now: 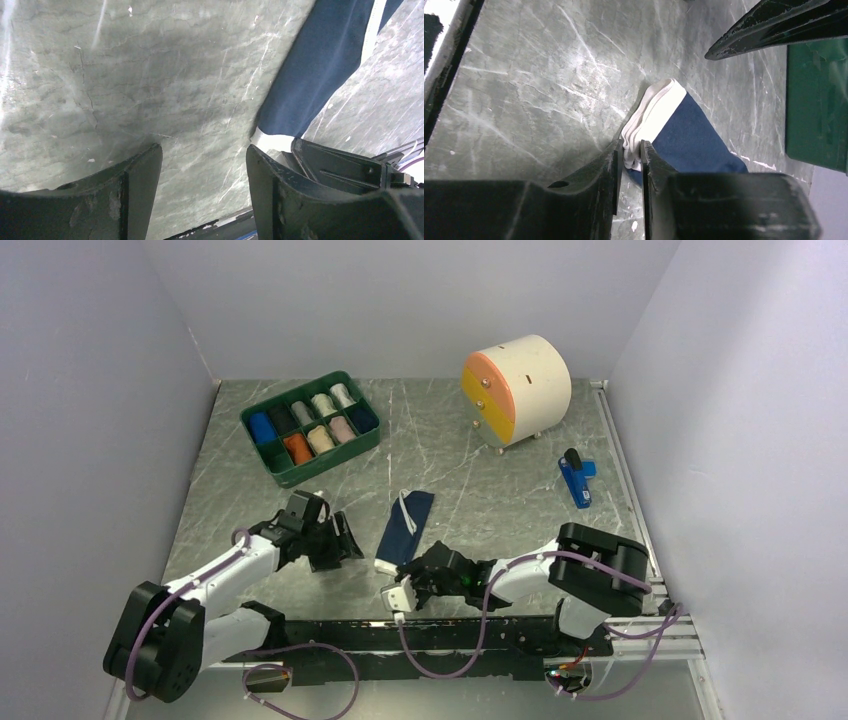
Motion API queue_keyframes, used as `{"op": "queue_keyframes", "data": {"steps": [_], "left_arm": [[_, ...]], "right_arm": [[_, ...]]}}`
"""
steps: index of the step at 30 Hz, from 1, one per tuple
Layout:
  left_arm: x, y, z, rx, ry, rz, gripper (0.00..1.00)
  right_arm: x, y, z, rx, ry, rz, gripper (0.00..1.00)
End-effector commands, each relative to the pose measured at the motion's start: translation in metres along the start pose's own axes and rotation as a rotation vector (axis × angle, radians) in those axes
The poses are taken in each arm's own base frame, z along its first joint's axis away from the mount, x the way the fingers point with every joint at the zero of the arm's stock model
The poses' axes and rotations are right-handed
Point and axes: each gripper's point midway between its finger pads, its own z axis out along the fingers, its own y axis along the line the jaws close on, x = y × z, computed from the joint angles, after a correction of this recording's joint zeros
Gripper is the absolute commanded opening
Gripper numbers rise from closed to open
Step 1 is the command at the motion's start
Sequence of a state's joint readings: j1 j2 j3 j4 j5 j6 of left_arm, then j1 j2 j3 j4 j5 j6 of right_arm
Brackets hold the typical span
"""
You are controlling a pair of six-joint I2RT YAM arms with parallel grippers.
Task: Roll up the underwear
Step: Roll the underwear to the center of the board.
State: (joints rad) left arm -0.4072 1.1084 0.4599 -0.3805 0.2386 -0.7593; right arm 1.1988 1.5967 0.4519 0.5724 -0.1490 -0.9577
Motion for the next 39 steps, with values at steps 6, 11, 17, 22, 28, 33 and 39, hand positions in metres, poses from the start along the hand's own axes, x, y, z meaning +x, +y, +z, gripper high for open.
{"op": "queue_keyframes", "data": {"steps": [6, 11, 17, 22, 28, 33, 39], "left_arm": [[-0.001, 0.002, -0.002, 0.006, 0.007, 0.017, 0.67], [0.0, -0.003, -0.003, 0.033, 0.007, 0.005, 0.67], [0.0, -0.015, -0.002, 0.107, 0.001, -0.028, 0.72], [-0.002, -0.025, -0.001, 0.158, 0.002, -0.055, 0.74], [-0.007, -0.036, -0.002, 0.198, -0.007, -0.075, 0.75], [-0.011, -0.038, -0.006, 0.201, -0.031, -0.099, 0.76], [-0.014, -0.038, -0.012, 0.195, -0.056, -0.091, 0.77]], "right_arm": [[0.007, -0.005, 0.005, 0.053, 0.026, 0.045, 0.09], [-0.011, -0.019, 0.0, 0.103, -0.078, 0.148, 0.0], [-0.037, -0.036, -0.009, 0.104, -0.272, 0.387, 0.0], [-0.047, -0.047, -0.023, 0.142, -0.416, 0.628, 0.0], [-0.05, -0.045, -0.034, 0.107, -0.557, 0.952, 0.0], [-0.054, -0.054, -0.042, 0.106, -0.674, 1.221, 0.0], [-0.043, -0.06, -0.046, 0.143, -0.743, 1.484, 0.0]]}}
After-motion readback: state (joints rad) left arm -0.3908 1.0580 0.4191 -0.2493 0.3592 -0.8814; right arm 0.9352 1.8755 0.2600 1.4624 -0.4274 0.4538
